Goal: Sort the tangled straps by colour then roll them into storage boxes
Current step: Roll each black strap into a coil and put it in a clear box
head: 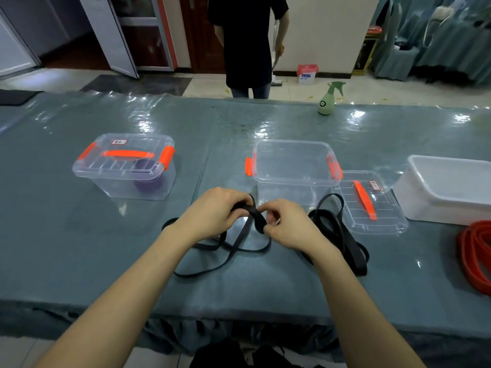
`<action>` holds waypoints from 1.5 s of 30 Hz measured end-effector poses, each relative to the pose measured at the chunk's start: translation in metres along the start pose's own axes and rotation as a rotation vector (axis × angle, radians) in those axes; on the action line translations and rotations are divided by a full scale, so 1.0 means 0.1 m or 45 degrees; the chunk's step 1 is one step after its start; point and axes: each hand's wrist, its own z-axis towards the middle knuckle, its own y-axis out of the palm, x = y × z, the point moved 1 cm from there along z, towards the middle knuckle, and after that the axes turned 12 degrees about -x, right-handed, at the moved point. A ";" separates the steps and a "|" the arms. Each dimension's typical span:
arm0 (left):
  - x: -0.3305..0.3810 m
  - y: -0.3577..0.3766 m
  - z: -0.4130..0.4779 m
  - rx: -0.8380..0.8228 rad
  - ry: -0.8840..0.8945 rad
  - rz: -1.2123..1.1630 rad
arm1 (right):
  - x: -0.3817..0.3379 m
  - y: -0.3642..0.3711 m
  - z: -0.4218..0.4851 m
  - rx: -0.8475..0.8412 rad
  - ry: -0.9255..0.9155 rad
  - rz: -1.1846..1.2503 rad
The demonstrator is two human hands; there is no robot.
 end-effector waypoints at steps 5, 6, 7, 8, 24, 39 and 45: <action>-0.03 -0.07 -0.08 0.044 0.015 -0.183 | -0.03 0.07 -0.01 -0.032 -0.044 0.372; -0.04 -0.09 -0.09 0.056 0.014 -0.219 | -0.03 0.07 0.00 0.002 -0.034 0.369; -0.05 -0.10 -0.11 0.065 0.007 -0.244 | -0.04 0.06 0.02 0.037 -0.038 0.358; -0.05 -0.11 -0.13 0.071 -0.002 -0.260 | -0.05 0.06 0.02 0.075 -0.052 0.356; -0.10 -0.30 -0.08 0.007 -0.064 -0.203 | -0.17 -0.04 0.04 0.205 -0.198 -0.010; -0.20 -0.44 -0.09 0.107 -0.025 -0.434 | -0.29 -0.07 0.03 0.254 -0.213 1.018; -0.18 -0.38 -0.10 0.138 0.002 -0.610 | -0.35 0.00 0.06 0.237 -0.274 1.190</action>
